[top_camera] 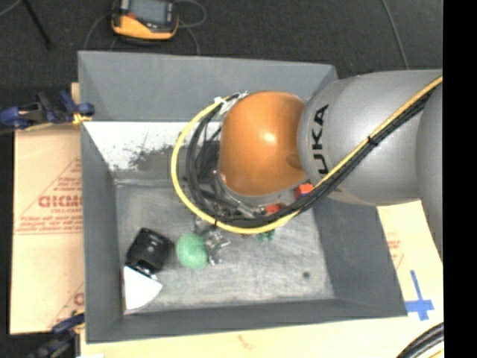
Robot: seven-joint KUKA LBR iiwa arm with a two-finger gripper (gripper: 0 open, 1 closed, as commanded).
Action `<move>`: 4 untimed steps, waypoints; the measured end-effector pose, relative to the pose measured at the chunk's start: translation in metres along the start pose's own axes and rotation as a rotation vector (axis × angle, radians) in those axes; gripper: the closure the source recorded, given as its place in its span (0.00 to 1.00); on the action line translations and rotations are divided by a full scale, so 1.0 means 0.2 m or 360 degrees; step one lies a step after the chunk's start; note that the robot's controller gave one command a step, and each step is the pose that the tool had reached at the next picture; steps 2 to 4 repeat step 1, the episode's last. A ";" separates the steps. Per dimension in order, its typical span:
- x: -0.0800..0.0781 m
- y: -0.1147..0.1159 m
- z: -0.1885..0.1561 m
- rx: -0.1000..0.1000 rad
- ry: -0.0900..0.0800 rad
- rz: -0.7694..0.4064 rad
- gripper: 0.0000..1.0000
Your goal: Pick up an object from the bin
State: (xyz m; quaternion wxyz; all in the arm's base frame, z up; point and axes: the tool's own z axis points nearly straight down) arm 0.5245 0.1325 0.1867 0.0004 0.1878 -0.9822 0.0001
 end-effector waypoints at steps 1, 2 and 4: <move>-0.05 0.00 -0.11 0.0001 -0.0008 0.0018 1.00; -0.05 0.00 -0.11 0.0001 -0.0008 0.0018 1.00; -0.05 0.00 -0.11 0.0001 -0.0008 0.0018 1.00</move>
Offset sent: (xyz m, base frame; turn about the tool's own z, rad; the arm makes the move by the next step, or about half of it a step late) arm 0.0041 0.0020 0.0670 0.0059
